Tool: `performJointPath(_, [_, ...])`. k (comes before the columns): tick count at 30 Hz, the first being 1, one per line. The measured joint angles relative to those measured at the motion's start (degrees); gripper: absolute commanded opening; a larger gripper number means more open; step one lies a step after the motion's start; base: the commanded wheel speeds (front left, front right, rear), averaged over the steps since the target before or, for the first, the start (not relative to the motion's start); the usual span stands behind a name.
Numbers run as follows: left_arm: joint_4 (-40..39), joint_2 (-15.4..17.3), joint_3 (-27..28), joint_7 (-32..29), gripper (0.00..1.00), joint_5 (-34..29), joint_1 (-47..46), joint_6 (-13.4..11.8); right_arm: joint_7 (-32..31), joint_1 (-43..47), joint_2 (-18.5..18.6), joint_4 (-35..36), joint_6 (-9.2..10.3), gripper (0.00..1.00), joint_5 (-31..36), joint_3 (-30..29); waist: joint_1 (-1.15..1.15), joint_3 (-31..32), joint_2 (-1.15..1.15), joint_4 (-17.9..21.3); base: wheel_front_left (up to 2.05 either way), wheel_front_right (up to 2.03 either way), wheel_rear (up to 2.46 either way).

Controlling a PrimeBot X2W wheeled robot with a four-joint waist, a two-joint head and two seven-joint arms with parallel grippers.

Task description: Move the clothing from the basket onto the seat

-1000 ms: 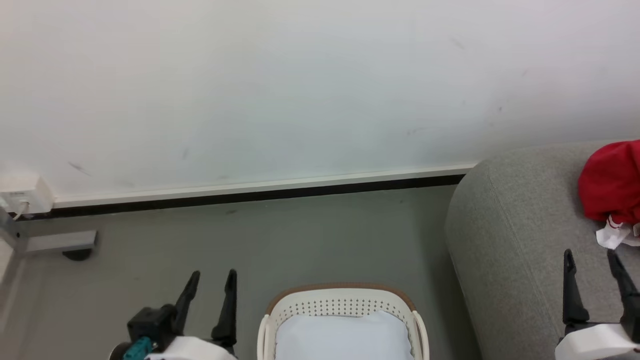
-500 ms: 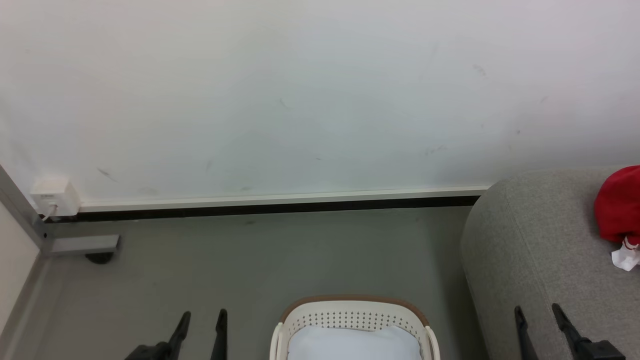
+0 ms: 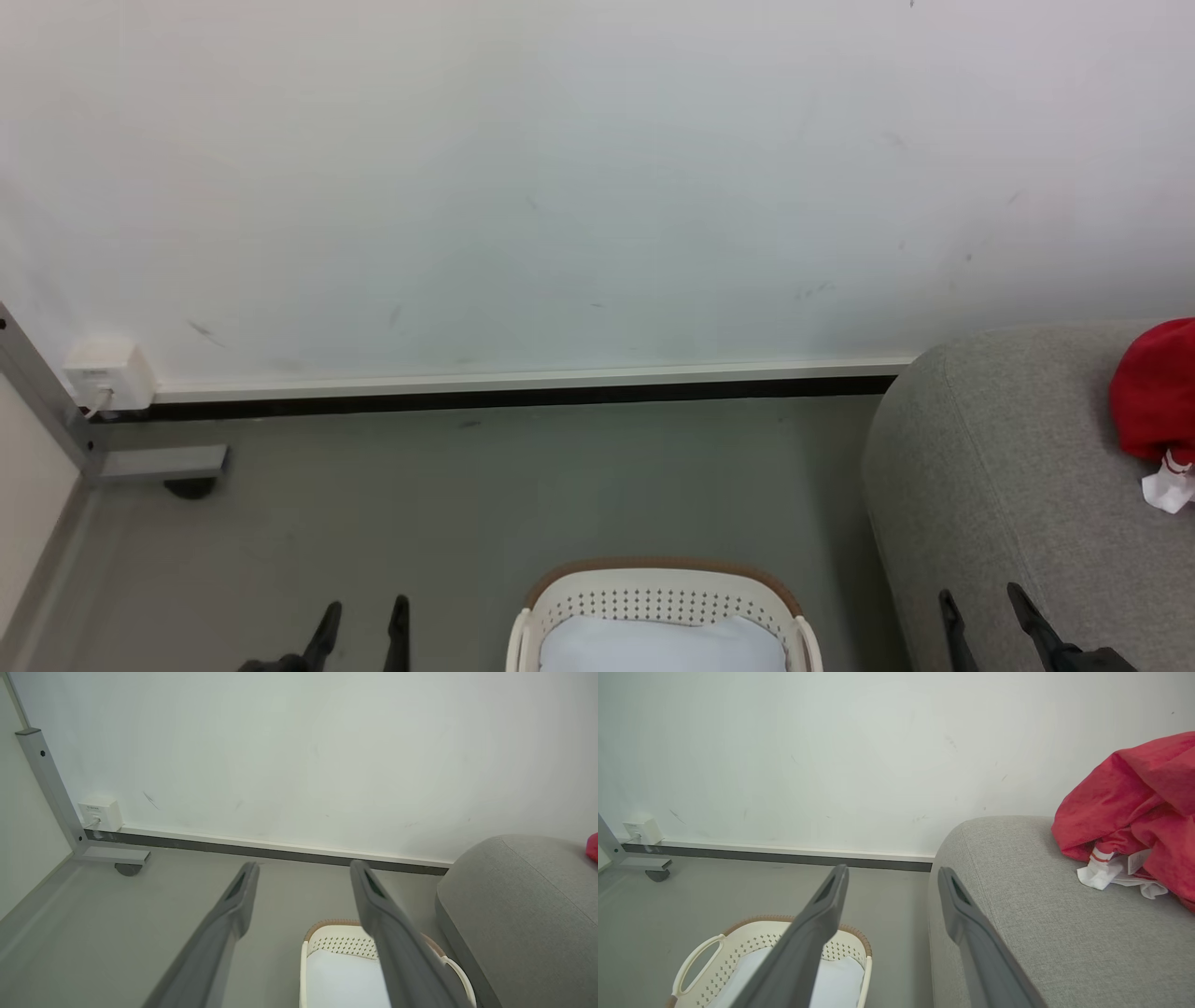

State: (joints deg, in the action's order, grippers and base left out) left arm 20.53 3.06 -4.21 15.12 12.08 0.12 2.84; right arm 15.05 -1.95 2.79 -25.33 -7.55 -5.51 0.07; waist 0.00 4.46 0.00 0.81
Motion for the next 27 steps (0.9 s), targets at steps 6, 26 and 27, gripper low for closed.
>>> performJointPath(6, [1.0, -0.2, 0.3, 0.0, 1.0, 0.0, -0.2, 0.2, 0.0, -0.3, 0.0, -0.3, 0.0, 1.0, -0.4, 0.0, 0.0, 0.0, 0.0, -0.4, 0.0, 0.0, 0.0])
performJointPath(26, [4.1, -0.6, 0.6, -2.8, 0.0, 8.8, 0.9, 0.5, -3.0, 0.6, -0.7, -2.3, -0.01, 0.0, -9.5, -0.7, 0.0, -0.3, 0.0, -0.9, 0.0, 0.0, 0.0])
performJointPath(27, [3.8, -0.6, 0.7, -3.0, 0.0, 10.0, 0.9, 0.7, -3.4, 0.6, -0.7, -2.1, -0.01, 0.0, -10.6, -0.7, 0.0, -0.4, 0.0, -0.9, 0.0, 0.0, 0.0])
